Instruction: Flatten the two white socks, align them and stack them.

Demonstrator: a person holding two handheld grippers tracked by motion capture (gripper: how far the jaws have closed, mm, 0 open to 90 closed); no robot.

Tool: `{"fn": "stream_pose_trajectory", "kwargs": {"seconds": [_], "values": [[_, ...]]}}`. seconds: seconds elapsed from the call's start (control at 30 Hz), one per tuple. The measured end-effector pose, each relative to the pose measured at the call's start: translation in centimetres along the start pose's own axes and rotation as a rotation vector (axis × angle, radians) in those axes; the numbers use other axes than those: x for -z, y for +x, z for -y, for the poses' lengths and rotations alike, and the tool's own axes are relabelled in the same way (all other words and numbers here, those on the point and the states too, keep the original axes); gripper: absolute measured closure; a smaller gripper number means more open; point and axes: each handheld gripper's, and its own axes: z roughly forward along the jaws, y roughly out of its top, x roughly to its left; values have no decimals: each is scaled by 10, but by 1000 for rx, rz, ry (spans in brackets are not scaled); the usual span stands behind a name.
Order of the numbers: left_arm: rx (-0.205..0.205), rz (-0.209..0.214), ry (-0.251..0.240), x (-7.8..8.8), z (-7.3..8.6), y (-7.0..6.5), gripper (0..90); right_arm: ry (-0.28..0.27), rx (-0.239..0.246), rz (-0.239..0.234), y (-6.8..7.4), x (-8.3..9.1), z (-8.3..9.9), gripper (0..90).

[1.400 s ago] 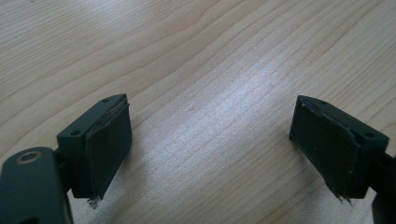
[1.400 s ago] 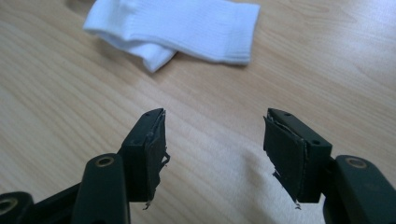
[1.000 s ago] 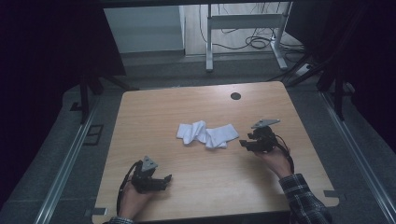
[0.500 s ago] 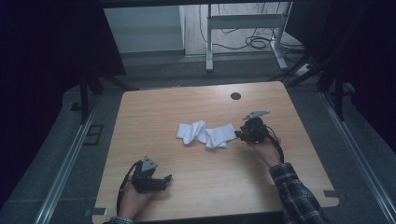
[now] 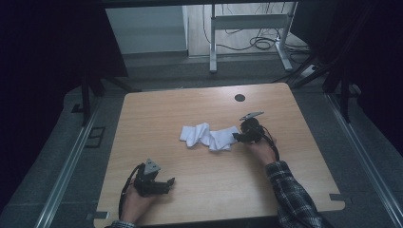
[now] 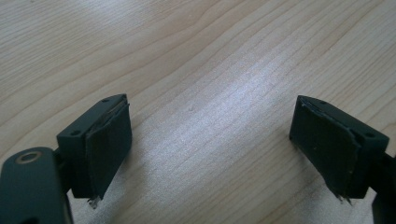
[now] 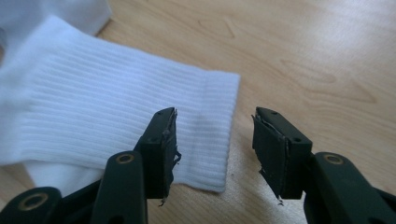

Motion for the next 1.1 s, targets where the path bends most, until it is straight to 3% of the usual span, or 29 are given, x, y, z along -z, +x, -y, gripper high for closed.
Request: {"fn": "stream_pose_trajectory", "kwargs": {"seconds": [0.07,0.2,0.23,0.27,0.33,0.5,0.6,0.73,0.77,1.1], "values": [[-1,0,0,0,0,0,130,-2,-12,-7,-1,-2,2,510],[-1,-1,0,0,0,0,130,8,-21,-32,-1,1,3,683],[-1,-1,0,0,0,0,130,8,-21,-32,-1,1,3,683],[-1,0,0,0,0,0,130,23,-19,-47,1,4,4,790],[0,0,0,0,0,0,130,32,-1,-35,3,7,4,813],[0,0,0,0,0,0,130,17,6,-36,6,18,1,816],[0,0,0,0,0,0,130,-25,4,-57,6,38,-9,816],[1,-2,0,0,0,0,129,-42,16,-73,9,51,-16,815],[1,-3,2,0,0,0,127,-54,31,-88,13,61,-21,814],[-5,-3,2,0,0,0,128,-97,116,-135,47,97,-47,814]]}}
